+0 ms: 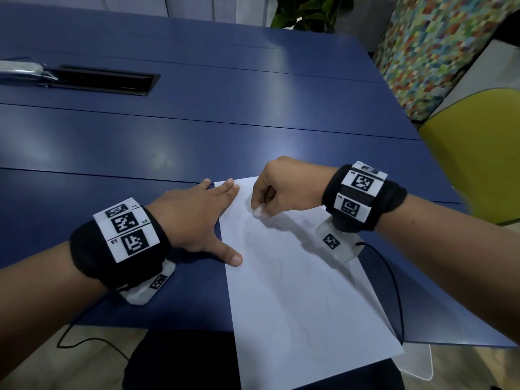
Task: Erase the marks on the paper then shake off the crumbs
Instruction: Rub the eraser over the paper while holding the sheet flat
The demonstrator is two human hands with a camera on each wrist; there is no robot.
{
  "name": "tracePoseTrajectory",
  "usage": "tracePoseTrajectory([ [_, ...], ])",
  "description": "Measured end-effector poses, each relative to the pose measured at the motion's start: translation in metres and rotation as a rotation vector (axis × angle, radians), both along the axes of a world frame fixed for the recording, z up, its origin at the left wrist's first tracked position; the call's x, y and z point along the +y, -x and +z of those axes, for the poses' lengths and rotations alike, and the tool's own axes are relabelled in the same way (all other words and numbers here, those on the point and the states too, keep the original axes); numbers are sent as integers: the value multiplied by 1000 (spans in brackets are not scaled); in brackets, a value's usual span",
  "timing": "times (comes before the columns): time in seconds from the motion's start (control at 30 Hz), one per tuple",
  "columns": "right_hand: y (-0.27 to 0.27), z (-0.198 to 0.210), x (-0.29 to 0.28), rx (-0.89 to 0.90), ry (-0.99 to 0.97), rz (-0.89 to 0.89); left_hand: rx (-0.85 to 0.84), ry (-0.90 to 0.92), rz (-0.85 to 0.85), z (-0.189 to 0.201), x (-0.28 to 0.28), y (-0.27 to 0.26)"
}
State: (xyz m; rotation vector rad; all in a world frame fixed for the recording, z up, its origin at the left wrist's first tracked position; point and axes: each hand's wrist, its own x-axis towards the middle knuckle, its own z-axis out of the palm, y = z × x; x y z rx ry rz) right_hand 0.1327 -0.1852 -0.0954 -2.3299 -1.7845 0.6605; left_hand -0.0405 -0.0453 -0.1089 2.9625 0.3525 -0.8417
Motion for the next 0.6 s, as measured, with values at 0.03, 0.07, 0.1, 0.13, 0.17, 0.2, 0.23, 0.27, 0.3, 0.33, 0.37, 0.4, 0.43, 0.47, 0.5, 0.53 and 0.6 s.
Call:
tracePoseTrajectory([
  [0.03, 0, 1, 0, 12, 17, 12, 0, 0, 1, 0, 0, 0],
  [0.07, -1, 1, 1, 10, 15, 12, -2, 1, 1, 0, 0, 0],
  [0.1, -1, 0, 3, -6, -6, -1, -4, 2, 1, 0, 0, 0],
  [0.13, -1, -1, 4, -25, -36, -18, -7, 4, 0, 0, 0, 0],
  [0.17, -1, -2, 5, -43, -63, -31, -9, 4, 0, 0, 0, -1],
  [0.2, 0, -2, 6, -53, -74, -35, -11, 4, -1, 0, 0, -1],
  [0.23, 1, -2, 5, -54, -65, -30, -12, 3, -1, -1, 0, -1],
  [0.27, 2, 0, 4, -46, -40, -17, -13, 3, -1, -1, 1, -1],
  [0.3, 2, 1, 2, -36, -12, -4, -13, 4, 0, -2, 1, 0],
  [0.33, 2, 2, 1, -34, 5, 2, -12, 6, -1, -2, 1, 0],
  [0.37, 2, 3, 0, -45, 4, -3, -9, 7, -3, -2, 2, 0],
  [0.4, 1, 3, 0, -68, -9, -15, -6, 7, -9, -3, 2, 0],
  [0.43, 1, 3, -1, -94, -26, -29, -3, 7, -16, -3, 2, 0],
  [0.47, 2, 2, -1, -114, -39, -37, -2, 7, -21, -4, 2, -1],
  [0.5, 4, 2, -2, -122, -44, -34, -1, 5, -24, -4, 2, -1],
  [0.53, 7, 2, -4, -117, -38, -20, 0, 3, -25, -4, 2, -1],
  [0.6, 14, 2, -7, -108, -15, 12, -1, 1, -24, -4, 2, -1],
])
